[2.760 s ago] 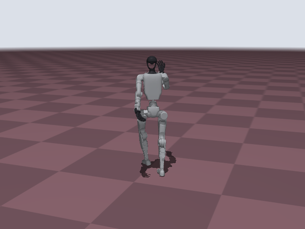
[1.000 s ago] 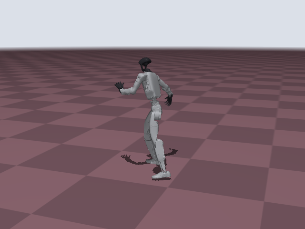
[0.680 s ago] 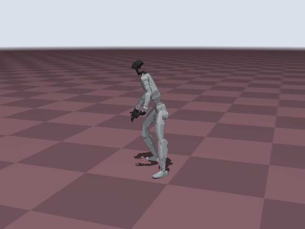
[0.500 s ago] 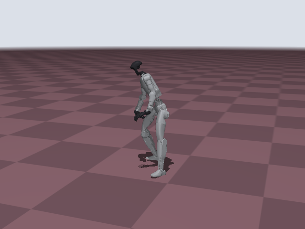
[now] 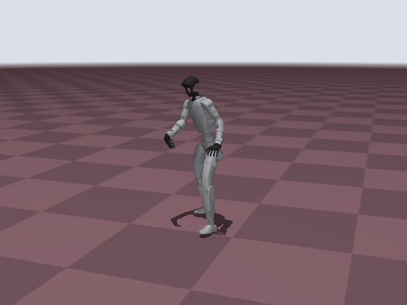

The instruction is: Kungfu

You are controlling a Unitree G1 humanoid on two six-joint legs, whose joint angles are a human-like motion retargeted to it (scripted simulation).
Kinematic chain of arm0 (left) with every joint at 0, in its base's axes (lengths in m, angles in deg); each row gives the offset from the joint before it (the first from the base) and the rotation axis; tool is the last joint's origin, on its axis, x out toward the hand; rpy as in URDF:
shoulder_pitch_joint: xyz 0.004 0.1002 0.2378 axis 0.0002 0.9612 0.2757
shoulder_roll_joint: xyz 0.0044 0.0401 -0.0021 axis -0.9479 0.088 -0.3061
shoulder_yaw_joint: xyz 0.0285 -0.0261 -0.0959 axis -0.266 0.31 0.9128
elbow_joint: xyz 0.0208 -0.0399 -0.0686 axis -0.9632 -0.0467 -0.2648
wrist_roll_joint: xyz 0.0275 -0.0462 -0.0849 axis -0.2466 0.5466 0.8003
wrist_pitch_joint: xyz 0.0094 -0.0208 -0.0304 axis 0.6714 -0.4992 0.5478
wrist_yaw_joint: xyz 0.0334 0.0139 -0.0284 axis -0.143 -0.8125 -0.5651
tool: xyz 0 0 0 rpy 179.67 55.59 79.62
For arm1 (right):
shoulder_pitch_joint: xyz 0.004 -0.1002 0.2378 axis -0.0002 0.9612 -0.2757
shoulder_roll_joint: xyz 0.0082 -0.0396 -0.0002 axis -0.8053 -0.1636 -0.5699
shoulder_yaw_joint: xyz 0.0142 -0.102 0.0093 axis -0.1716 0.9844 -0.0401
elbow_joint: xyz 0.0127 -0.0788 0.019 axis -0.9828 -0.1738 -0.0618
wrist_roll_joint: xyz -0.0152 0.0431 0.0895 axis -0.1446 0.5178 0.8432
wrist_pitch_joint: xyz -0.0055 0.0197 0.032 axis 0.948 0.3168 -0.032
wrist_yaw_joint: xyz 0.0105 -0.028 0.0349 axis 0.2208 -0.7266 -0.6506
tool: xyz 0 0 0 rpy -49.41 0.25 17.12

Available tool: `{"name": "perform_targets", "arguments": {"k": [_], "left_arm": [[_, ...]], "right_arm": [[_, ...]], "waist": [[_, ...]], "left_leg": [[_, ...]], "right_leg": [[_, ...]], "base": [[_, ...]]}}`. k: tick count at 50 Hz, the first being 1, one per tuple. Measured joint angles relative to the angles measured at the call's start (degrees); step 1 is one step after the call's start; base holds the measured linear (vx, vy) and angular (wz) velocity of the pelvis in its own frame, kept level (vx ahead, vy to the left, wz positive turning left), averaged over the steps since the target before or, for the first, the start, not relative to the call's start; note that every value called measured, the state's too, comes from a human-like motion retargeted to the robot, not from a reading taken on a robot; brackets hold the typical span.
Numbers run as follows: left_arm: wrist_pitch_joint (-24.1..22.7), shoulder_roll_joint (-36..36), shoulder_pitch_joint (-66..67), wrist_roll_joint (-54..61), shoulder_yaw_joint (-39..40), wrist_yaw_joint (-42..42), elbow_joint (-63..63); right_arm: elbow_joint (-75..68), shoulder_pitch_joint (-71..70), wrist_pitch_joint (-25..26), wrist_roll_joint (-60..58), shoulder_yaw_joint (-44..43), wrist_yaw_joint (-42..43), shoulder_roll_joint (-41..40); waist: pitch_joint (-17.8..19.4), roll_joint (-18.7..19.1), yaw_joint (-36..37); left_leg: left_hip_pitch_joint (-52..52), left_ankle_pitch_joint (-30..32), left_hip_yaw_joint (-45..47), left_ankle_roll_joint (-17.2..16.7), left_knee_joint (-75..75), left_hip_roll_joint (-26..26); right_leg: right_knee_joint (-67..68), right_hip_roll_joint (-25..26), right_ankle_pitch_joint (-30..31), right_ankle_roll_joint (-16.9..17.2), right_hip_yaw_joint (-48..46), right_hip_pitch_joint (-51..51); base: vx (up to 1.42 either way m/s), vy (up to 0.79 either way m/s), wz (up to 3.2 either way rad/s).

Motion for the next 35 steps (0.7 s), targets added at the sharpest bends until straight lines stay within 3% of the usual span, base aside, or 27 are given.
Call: {"name": "perform_targets", "arguments": {"k": [2, 4, 5, 8, 9, 10, 11, 13, 15, 17, 19, 22, 25, 28, 31, 35], "left_arm": [[-1.2, -1.8, 2.2, -0.1, 4.4, -0.9, 0.9], [-3.5, -4.2, 3.4, 0.3, 8.3, -3.4, 2.4], [-4.9, -5.7, 3.7, 0.8, 10.1, -5.2, 3.5], [-11.5, -11.8, 1.1, 5.1, 13.4, -14.9, 7.7], [-13.6, -14.2, -0.8, 7.6, 13.6, -19.3, 9.0], [-15.4, -16.5, -3.0, 10.6, 13.6, -23.8, 10.3], [-16.1, -18.4, -5.6, 14.5, 12.5, -28.0, 11.6], [-16.9, -21.7, -11.3, 22.5, 9.1, -35.1, 14.4], [-17.0, -24.1, -17.6, 29.7, 4.4, -39.8, 17.0], [-15.0, -24.3, -24.0, 35.5, -1.6, -42.7, 18.9], [-10.8, -22.0, -30.3, 42.5, -9.1, -46.6, 20.4], [-2.9, -13.6, -37.1, 53.2, -19.5, -55.1, 20.5], [3.2, -1.9, -39.1, 65.3, -27.9, -66.8, 17.5], [8.6, 9.2, -37.7, 74.5, -31.9, -74.6, 11.8], [11.7, 17.4, -35.4, 82.4, -33.1, -75.9, 6.0], [11.6, 21.1, -32.0, 88.3, -34.3, -71.6, 1.4]], "right_arm": [[2.3, -2.1, -1.9, 1.8, 1.5, 1.8, -0.7], [4.8, -4.1, -3.3, 3.4, 2.6, 2.7, -0.5], [6.1, -4.9, -3.7, 3.9, 2.8, 2.8, -0.2], [9.6, -6.7, -4.6, 3.6, 2.1, 3.1, 1.7], [11.0, -7.0, -5.4, 3.3, 1.4, 3.8, 2.6], [12.6, -7.2, -6.2, 3.1, 0.6, 4.6, 3.7], [14.4, -7.1, -7.8, 2.7, -0.1, 6.7, 4.8], [18.4, -6.3, -11.6, 1.5, -1.3, 12.4, 6.6], [22.9, -4.2, -16.7, -0.9, -2.5, 20.3, 7.7], [27.2, -1.2, -23.2, -5.0, -4.0, 29.2, 8.0], [31.1, 2.5, -29.9, -11.4, -5.7, 39.8, 7.6], [35.6, 8.6, -37.9, -22.8, -7.7, 57.4, 5.3], [38.2, 14.7, -41.8, -34.4, -8.3, 74.1, 2.3], [39.2, 21.0, -40.6, -43.3, -7.7, 86.5, -0.4], [39.3, 26.6, -38.1, -49.2, -7.6, 94.7, -2.0], [39.2, 32.0, -34.8, -51.2, -7.7, 100.1, -1.3]], "waist": [[-1.8, -0.5, 1.2], [-3.4, -0.4, 1.0], [-4.0, -0.2, 0.5], [-5.4, 0.2, -1.8], [-5.5, 0.2, -2.4], [-5.6, 0.1, -3.1], [-5.1, 0.7, -3.9], [-4.6, 2.0, -5.2], [-4.6, 3.2, -7.9], [-4.7, 2.5, -10.7], [-3.9, 1.2, -13.1], [-1.1, -0.3, -17.9], [2.3, -0.4, -26.2], [4.8, -1.8, -31.4], [6.4, -2.6, -32.2], [5.8, -3.0, -32.9]], "left_leg": [[0.8, -2.0, -0.8, 0.4, 0.6, -3.0], [1.3, -3.8, -3.4, 2.1, 1.5, -7.1], [1.7, -4.5, -5.1, 2.9, 1.8, -9.3], [4.7, -4.9, -10.9, 5.5, 1.4, -16.5], [6.4, -4.5, -12.6, 5.7, 0.5, -18.4], [8.2, -3.9, -14.1, 5.7, -0.6, -20.3], [10.6, -3.0, -15.0, 5.4, -2.3, -20.5], [14.7, -1.8, -15.9, 4.5, -4.9, -19.7], [17.8, -1.0, -17.2, 4.3, -7.0, -19.0], [21.3, -0.3, -18.4, 6.0, -9.5, -20.5], [26.0, 0.7, -20.9, 8.2, -12.6, -23.3], [33.1, 1.8, -24.6, 11.3, -15.6, -26.8], [37.5, 2.0, -28.3, 12.8, -15.1, -27.3], [41.0, 2.2, -27.8, 14.3, -15.5, -27.6], [43.6, 2.8, -24.7, 15.1, -17.3, -26.5], [44.7, 3.1, -23.9, 14.5, -18.7, -26.0]], "right_leg": [[-4.1, 0.3, -3.2, 1.2, 0.4, 3.7], [-6.9, 1.7, -8.1, 0.0, 2.0, 7.6], [-8.1, 2.8, -10.3, -1.7, 3.7, 9.5], [-5.7, 8.2, -10.8, -11.7, 20.4, 11.0], [-3.0, 10.0, -10.8, -10.3, 26.4, 10.3], [0.0, 11.8, -11.0, -6.8, 32.4, 9.3], [3.6, 14.3, -11.7, -6.6, 34.3, 7.8], [10.7, 15.2, -13.0, -4.6, 30.6, 4.8], [16.3, 15.5, -13.6, -4.8, 24.1, 0.9], [17.4, 19.1, -13.0, -4.0, 27.0, -4.8], [16.5, 22.5, -9.6, -3.8, 31.4, -10.4], [10.5, 24.6, 0.6, -3.6, 35.4, -16.9], [2.0, 24.2, 5.1, -4.2, 34.9, -22.3], [-5.4, 24.3, 3.3, -0.6, 31.6, -25.7], [-8.9, 26.1, 3.2, -4.0, 32.5, -27.7], [-7.9, 25.4, 2.5, -3.7, 30.3, -26.6]], "base": [[0.59, 0.61, 1.2], [0.71, 0.61, 1.9], [0.84, 0.72, 2.33], [0.79, 0.52, 2.43], [0.66, 0.32, 2.23], [0.61, 0.27, 1.95], [0.58, 0.25, 1.68], [0.51, 0.18, 1.22], [0.42, 0.1, 1.11], [0.37, -0.01, 0.96], [0.32, -0.03, 0.71], [0.18, 0.0, 0.91], [0.1, 0.01, 1.52], [0.02, 0.0, 0.68], [-0.04, -0.01, -0.36], [0.04, -0.06, -0.14]]}}
